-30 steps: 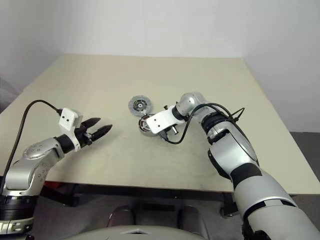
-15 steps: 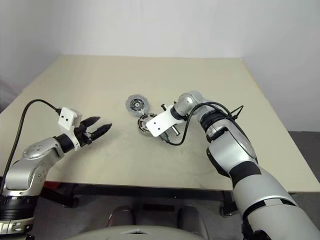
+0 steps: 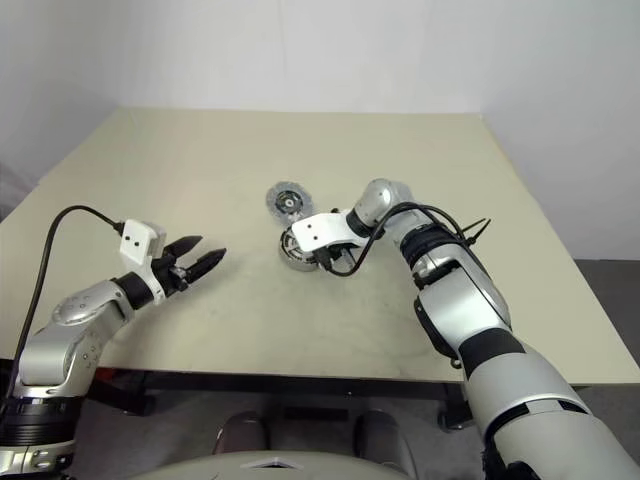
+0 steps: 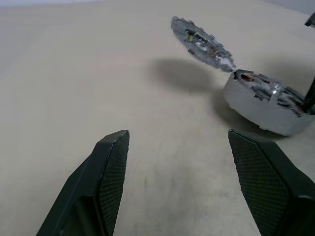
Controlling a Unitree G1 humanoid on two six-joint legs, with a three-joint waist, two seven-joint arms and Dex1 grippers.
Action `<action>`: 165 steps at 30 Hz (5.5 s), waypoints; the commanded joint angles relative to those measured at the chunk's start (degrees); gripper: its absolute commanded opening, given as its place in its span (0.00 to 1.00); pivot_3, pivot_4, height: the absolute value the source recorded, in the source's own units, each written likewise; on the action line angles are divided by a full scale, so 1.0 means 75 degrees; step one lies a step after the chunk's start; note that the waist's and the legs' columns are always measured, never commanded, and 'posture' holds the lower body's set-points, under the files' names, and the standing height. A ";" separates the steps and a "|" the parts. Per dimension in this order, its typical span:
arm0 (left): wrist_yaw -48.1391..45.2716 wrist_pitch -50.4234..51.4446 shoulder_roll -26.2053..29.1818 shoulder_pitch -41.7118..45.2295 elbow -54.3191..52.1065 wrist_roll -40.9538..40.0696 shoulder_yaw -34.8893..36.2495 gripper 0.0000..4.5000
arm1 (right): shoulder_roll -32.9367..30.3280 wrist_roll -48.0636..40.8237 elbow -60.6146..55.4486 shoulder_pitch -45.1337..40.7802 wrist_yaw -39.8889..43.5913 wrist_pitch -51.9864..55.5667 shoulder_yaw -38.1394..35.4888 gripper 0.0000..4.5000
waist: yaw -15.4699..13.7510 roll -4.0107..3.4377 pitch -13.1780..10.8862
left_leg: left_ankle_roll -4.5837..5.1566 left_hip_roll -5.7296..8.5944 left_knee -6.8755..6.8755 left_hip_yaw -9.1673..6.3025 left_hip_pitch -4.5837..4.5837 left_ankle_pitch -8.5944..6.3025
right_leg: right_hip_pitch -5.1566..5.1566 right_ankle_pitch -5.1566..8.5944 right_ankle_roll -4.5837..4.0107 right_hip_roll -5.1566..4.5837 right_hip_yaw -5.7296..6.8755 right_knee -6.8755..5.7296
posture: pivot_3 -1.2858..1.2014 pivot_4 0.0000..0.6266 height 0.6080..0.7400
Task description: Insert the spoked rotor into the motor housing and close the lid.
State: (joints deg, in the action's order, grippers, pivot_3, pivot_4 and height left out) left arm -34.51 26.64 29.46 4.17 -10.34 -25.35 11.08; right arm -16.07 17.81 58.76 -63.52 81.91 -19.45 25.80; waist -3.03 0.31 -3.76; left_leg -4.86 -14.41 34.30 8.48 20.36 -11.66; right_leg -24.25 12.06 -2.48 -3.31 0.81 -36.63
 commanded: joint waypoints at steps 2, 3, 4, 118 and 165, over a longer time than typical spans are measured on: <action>0.0145 -0.0242 -0.0140 -0.0153 -0.0389 0.0022 0.0087 0.75 | -0.0284 -0.0643 -0.1948 0.0354 0.1119 0.3300 -0.0329 0.00 | -0.0061 0.0000 0.0000 | 0.0001 -0.0013 0.0000 0.0000 0.0009 -0.0001 | -0.0003 0.0004 -0.0004 0.0002 0.0016 0.0003 | 0.52 0.00 1.00; 0.0166 -0.0260 -0.0178 -0.0207 -0.0420 0.0028 0.0082 0.75 | -0.0307 -0.0674 -0.2455 0.0456 0.1198 0.4280 -0.0320 0.00 | -0.0097 0.0000 0.0000 | 0.0001 -0.0020 0.0000 0.0000 0.0010 -0.0001 | -0.0003 0.0005 -0.0006 0.0005 0.0022 0.0003 | 0.52 0.00 1.00; 0.0194 -0.0270 -0.0214 -0.0251 -0.0461 0.0036 0.0069 0.75 | -0.0359 -0.0715 -0.2915 0.0559 0.1261 0.5055 -0.0284 0.00 | -0.0126 0.0000 0.0000 | 0.0000 -0.0024 -0.0001 -0.0001 0.0010 0.0000 | -0.0003 0.0005 -0.0006 0.0009 0.0024 0.0004 | 0.52 0.00 1.00; -0.0919 0.0720 0.0596 0.1963 0.1106 0.0367 -0.0636 0.75 | -0.0201 -0.5545 -0.7197 0.2221 -0.6027 1.1172 -0.3866 0.01 | -0.0323 -0.0004 0.0001 | -0.0170 0.0053 -0.0070 -0.0042 -0.0050 0.0118 | 0.0035 0.0008 0.0050 -0.0008 -0.0026 -0.0021 | 0.52 0.00 1.00; -0.0752 0.0565 0.0533 0.1656 0.0885 0.0430 -0.0453 0.75 | -0.0844 -0.5817 -0.7879 0.2649 -0.5822 1.1462 -0.2970 0.01 | -0.0336 -0.0001 0.0004 | -0.0170 0.0051 -0.0085 -0.0040 -0.0045 0.0120 | 0.0037 0.0009 0.0051 -0.0005 -0.0029 -0.0021 | 0.52 0.00 1.00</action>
State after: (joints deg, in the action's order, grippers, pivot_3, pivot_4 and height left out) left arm -40.59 31.79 32.78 16.49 -1.65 -22.17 6.30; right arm -23.10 -24.74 0.92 -42.24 38.66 67.28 4.59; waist -5.55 0.30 -3.73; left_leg -6.13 -14.03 33.67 8.17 20.01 -10.76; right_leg -23.97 12.13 -2.11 -3.35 0.61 -36.79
